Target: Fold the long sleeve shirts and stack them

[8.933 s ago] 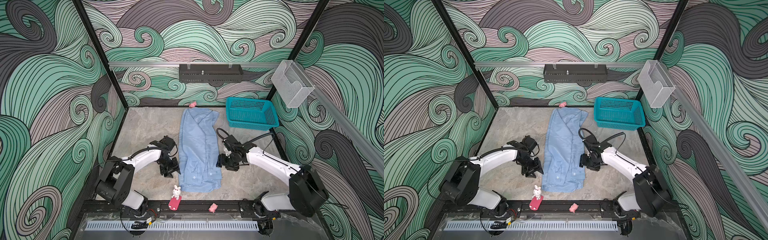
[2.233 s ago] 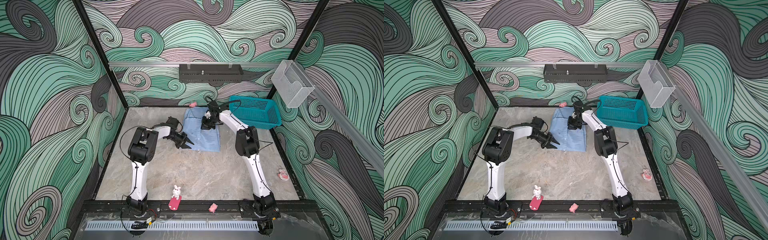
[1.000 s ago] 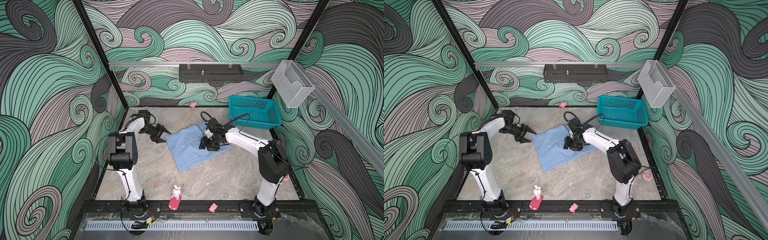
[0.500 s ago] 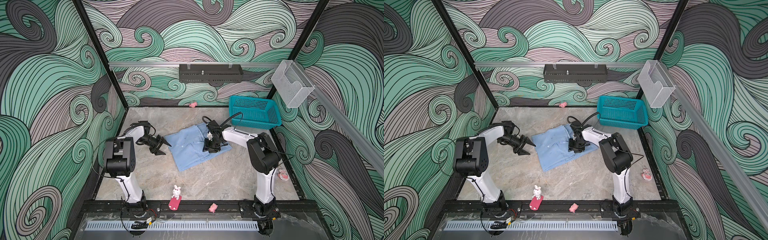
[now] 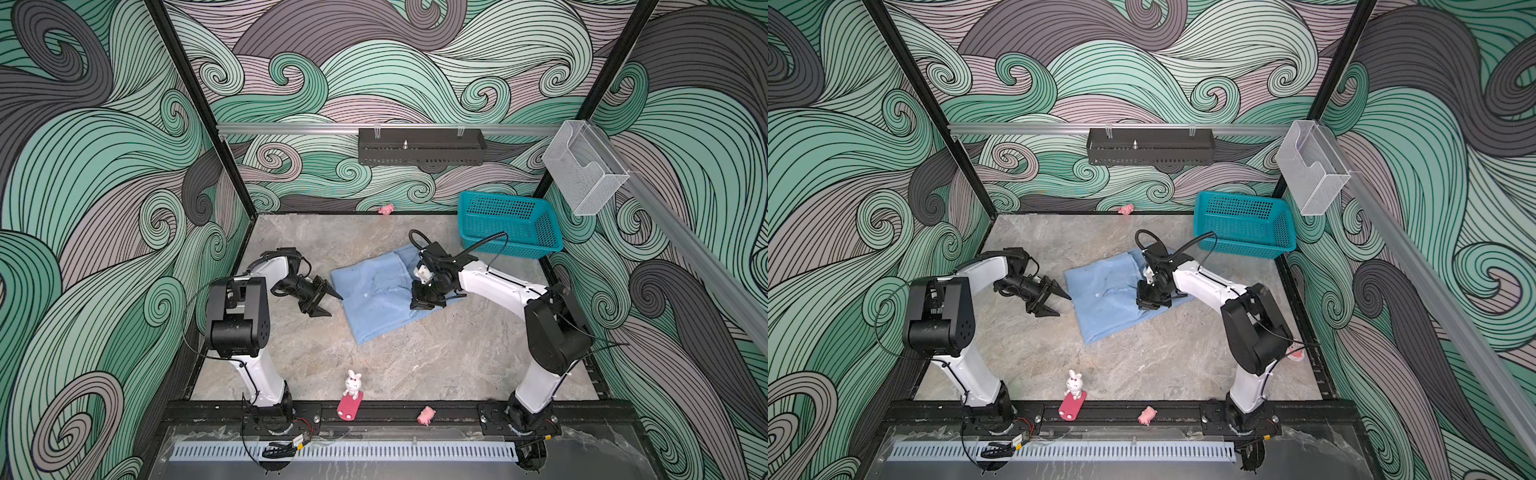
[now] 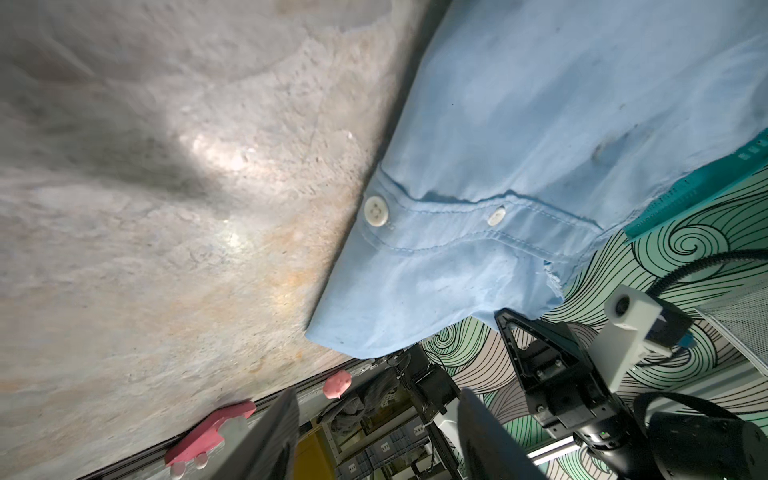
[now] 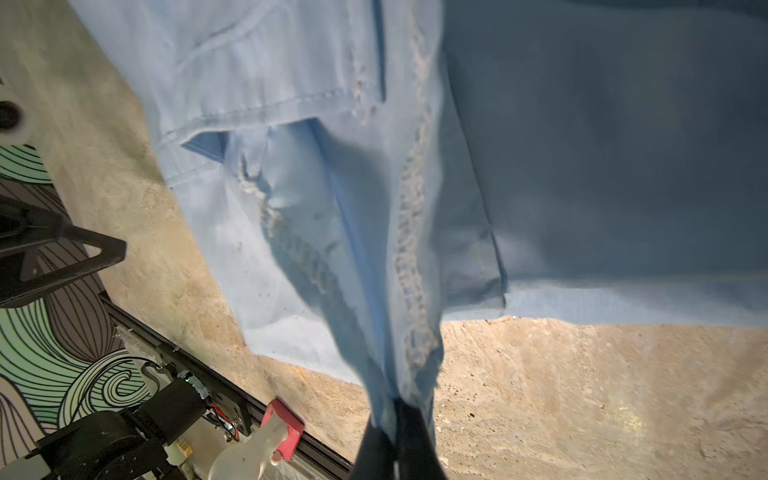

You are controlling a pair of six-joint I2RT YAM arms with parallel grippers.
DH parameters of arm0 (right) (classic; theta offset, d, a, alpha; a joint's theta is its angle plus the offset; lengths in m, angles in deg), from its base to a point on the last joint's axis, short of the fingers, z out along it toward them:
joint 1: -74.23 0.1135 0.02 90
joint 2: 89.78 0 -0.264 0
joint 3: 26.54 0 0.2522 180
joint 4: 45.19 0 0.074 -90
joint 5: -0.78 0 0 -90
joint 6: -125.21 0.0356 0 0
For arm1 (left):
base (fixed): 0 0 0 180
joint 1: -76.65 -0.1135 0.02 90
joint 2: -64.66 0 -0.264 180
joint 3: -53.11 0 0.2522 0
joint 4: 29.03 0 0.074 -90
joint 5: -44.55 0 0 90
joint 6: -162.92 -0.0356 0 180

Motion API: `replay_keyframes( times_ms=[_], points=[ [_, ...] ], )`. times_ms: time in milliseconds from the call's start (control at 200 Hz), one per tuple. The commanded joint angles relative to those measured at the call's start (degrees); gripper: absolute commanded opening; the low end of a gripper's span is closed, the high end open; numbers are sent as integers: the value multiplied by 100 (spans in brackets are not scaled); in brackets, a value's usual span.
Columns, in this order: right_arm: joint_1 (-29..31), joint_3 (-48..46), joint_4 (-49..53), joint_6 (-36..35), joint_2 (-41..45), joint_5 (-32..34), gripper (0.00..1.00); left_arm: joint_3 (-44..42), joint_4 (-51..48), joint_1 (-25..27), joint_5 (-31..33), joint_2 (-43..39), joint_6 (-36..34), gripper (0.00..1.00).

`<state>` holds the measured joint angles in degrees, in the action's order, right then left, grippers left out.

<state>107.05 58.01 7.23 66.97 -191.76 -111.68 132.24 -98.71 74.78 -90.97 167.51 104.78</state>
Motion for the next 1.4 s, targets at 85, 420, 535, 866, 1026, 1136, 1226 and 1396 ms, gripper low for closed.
replay_keyframes(
  times_ms=[85, 420, 535, 866, 1026, 1136, 1226, 1396],
  points=[
    [-176, -13, 170, -223, -500, 512, 9, -19, -173, -6, -59, -71, -169, 63],
    [-381, 801, 737, -742, -113, 1400, 41, -614, 472, 150, -163, -214, 1, 66],
    [-390, 1211, 816, -769, -386, 1388, 41, -885, 1207, 378, -178, -293, 342, 66],
    [-224, 2263, 759, -926, -1527, 749, 37, -1276, 2559, 972, -28, 65, 916, 67],
    [-250, 2370, 761, -879, -1993, 849, 34, -1302, 2557, 977, 184, 184, 811, 67],
    [-284, 2387, 854, -822, -2272, 962, 32, -1285, 2469, 973, 367, 251, 744, 67],
    [-346, 2362, 906, -754, -2413, 998, 30, -1264, 2357, 976, 637, 272, 669, 66],
    [-374, 2335, 927, -742, -2478, 1015, 27, -1199, 2386, 976, 1163, 297, 698, 65]
  ],
)
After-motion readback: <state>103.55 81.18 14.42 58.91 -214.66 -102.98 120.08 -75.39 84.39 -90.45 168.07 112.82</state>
